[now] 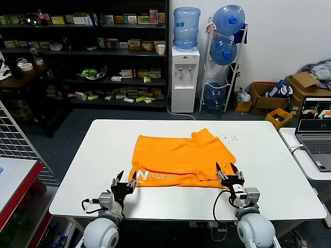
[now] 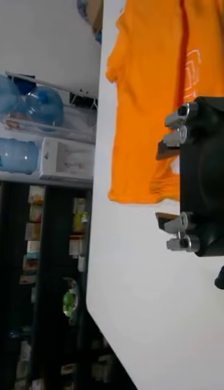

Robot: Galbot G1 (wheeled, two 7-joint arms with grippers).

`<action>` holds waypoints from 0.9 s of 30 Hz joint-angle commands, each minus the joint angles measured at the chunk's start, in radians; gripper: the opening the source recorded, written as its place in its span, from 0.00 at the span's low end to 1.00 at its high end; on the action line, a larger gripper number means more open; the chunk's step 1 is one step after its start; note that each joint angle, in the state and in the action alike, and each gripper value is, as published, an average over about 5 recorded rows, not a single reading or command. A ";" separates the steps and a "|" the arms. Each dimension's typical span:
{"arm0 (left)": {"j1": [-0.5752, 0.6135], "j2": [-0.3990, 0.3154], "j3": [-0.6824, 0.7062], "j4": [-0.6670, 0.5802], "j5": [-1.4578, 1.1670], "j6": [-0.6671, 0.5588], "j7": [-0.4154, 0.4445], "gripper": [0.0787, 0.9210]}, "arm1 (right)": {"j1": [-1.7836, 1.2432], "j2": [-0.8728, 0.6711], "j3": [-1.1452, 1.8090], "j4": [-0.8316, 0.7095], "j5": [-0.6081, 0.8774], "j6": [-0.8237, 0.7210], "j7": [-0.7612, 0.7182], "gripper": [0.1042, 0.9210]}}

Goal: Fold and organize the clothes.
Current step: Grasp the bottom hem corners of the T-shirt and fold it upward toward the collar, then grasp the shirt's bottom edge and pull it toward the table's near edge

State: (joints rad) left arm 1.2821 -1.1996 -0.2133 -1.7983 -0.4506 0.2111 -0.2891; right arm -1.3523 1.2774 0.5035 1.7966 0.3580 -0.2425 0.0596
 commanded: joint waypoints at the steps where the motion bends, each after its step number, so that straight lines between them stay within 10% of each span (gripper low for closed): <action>1: 0.067 -0.017 -0.014 0.021 0.001 -0.016 0.012 0.78 | -0.081 -0.024 0.039 -0.003 0.031 -0.018 -0.030 0.86; 19: 0.005 -0.030 -0.016 0.111 -0.046 -0.003 0.012 0.88 | -0.032 -0.017 0.032 -0.050 0.078 -0.066 -0.001 0.88; 27: -0.001 -0.037 -0.010 0.113 -0.044 -0.004 0.008 0.78 | -0.023 -0.019 0.029 -0.054 0.092 -0.083 0.012 0.78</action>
State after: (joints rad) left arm 1.2805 -1.2347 -0.2233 -1.6968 -0.4871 0.2057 -0.2813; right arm -1.3736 1.2602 0.5294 1.7456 0.4394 -0.3142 0.0667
